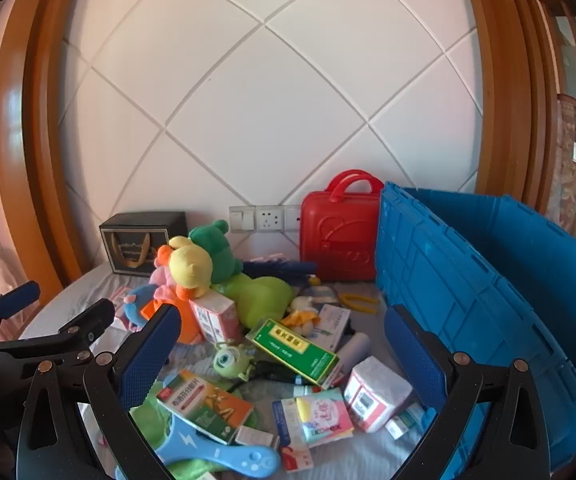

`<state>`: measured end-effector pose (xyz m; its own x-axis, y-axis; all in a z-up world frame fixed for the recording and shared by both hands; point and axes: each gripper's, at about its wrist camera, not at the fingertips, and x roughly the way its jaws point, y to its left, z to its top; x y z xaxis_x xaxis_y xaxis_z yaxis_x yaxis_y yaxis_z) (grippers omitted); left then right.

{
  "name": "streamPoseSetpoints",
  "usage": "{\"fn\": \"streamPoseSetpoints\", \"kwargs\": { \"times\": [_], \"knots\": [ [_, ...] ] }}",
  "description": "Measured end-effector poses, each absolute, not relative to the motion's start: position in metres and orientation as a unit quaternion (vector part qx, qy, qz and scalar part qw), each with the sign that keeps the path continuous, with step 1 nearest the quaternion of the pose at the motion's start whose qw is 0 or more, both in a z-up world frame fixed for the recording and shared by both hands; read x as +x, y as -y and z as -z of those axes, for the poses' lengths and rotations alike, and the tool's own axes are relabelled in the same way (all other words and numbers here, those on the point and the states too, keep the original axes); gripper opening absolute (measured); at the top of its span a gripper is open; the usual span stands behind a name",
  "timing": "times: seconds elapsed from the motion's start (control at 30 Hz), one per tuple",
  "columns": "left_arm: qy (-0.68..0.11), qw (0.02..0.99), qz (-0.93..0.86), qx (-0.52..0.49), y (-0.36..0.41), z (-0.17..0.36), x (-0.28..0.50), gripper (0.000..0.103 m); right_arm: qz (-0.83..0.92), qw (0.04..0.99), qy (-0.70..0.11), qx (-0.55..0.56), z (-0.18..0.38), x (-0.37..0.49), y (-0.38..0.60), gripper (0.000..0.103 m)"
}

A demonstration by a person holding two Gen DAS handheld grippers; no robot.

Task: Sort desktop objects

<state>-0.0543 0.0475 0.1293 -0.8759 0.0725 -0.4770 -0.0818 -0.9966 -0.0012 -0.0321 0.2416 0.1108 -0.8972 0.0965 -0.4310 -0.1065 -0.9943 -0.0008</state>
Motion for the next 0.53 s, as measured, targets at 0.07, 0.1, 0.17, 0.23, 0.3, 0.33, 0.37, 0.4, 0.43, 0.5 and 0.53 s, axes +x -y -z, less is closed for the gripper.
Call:
{"fn": "streamPoseSetpoints", "kwargs": {
  "times": [0.07, 0.1, 0.17, 0.23, 0.3, 0.33, 0.37, 0.4, 0.43, 0.5, 0.53],
  "knots": [
    [-0.009, 0.041, -0.969, -0.244, -0.0484, -0.1294, -0.0534, 0.103, -0.974, 0.052, -0.011, -0.222, -0.1099, -0.0329, -0.2409, 0.103],
    [-0.008, 0.04, -0.969, -0.245, -0.0485, -0.1292, -0.0538, 0.103, -0.973, 0.052, -0.012, -0.223, -0.1096, -0.033, -0.241, 0.103],
    [-0.01, 0.038, -0.97, -0.242, -0.0488, -0.1287, -0.0533, 0.103, -0.973, 0.053, -0.012, -0.223, -0.1088, -0.0332, -0.2412, 0.103],
    [-0.019, 0.036, -0.972, -0.231, -0.0507, -0.1286, -0.0509, 0.103, -0.973, 0.054, -0.012, -0.224, -0.1079, -0.0333, -0.2418, 0.103],
    [-0.026, 0.04, -0.974, -0.22, -0.053, -0.1291, -0.0475, 0.103, -0.973, 0.055, -0.012, -0.225, -0.1068, -0.033, -0.2426, 0.103],
    [-0.029, 0.042, -0.976, -0.212, -0.0532, -0.1295, -0.0457, 0.103, -0.972, 0.056, -0.013, -0.226, -0.1063, -0.0328, -0.2431, 0.103],
    [-0.029, 0.044, -0.976, -0.209, -0.0528, -0.1299, -0.0447, 0.103, -0.972, 0.057, -0.014, -0.226, -0.1057, -0.0324, -0.2439, 0.103],
    [-0.021, 0.049, -0.976, -0.21, -0.0517, -0.1305, -0.0449, 0.102, -0.972, 0.059, -0.014, -0.227, -0.1051, -0.0322, -0.2446, 0.103],
    [-0.011, 0.057, -0.975, -0.213, -0.0505, -0.1311, -0.0457, 0.099, -0.972, 0.06, -0.014, -0.228, -0.1046, -0.0323, -0.2451, 0.103],
    [-0.009, 0.054, -0.976, -0.209, -0.0504, -0.1313, -0.0457, 0.098, -0.972, 0.062, -0.014, -0.228, -0.1044, -0.0316, -0.2457, 0.103],
    [-0.011, 0.047, -0.977, -0.207, -0.0506, -0.1318, -0.0456, 0.098, -0.972, 0.062, -0.015, -0.227, -0.1046, -0.0313, -0.2459, 0.103]
  ]
}}
